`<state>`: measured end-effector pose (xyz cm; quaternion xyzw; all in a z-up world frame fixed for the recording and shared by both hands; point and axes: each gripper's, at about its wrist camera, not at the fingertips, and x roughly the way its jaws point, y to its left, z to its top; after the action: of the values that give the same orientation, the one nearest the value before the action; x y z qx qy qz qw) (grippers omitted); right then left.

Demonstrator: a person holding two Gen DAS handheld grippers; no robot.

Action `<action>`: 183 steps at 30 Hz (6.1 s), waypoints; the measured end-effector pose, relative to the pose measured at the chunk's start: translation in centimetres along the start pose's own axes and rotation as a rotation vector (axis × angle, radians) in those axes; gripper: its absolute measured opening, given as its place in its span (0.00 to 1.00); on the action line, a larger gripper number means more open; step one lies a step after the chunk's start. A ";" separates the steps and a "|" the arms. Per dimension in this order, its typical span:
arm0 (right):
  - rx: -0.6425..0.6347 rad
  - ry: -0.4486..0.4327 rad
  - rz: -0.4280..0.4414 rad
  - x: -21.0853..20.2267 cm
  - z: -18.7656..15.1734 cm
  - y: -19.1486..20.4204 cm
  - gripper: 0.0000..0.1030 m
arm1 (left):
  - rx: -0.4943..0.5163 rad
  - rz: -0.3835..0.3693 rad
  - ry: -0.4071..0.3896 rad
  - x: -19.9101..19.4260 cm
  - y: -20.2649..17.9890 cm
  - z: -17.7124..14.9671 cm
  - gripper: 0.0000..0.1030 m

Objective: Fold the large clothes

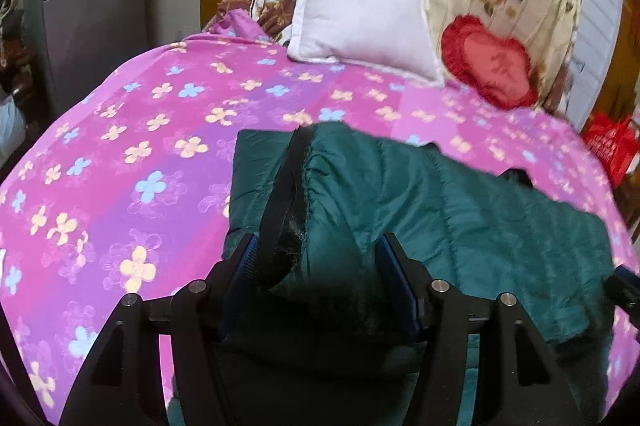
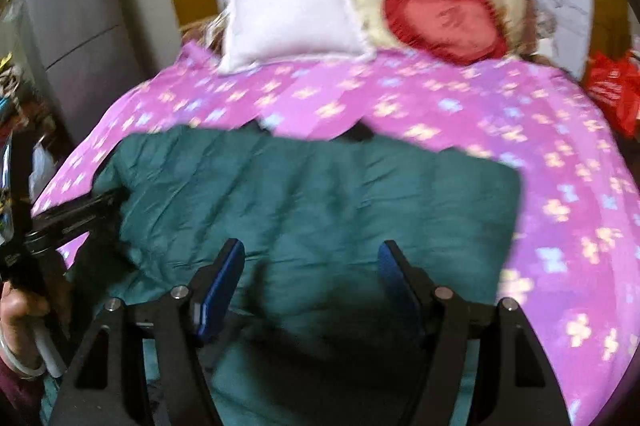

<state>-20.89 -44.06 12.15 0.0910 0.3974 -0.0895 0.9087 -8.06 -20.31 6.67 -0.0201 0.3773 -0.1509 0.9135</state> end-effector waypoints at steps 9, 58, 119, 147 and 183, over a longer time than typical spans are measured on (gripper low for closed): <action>0.062 0.089 -0.117 5.2 -0.3 -4.6 0.70 | 0.061 0.040 0.020 1.5 -1.1 -0.6 0.43; 0.123 0.155 -0.015 -9.8 -12.2 -3.9 0.78 | 0.231 0.071 0.020 -12.7 2.5 -9.1 0.45; 0.159 0.304 0.032 -17.0 -24.2 -6.0 0.84 | -0.049 -0.111 0.288 -16.7 13.1 -18.3 0.49; 0.135 0.227 0.320 -16.6 -25.5 -5.3 0.60 | 0.010 -0.077 0.279 -17.0 11.8 -19.0 0.50; 0.140 -0.005 0.342 -21.1 -18.5 -5.4 0.21 | 0.024 -0.147 0.062 -22.3 9.7 -11.6 0.00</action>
<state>-49.34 -43.04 14.87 0.2202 0.3665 0.0386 0.9032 -28.51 -3.63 12.19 -0.0322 0.4011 -0.2225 0.8880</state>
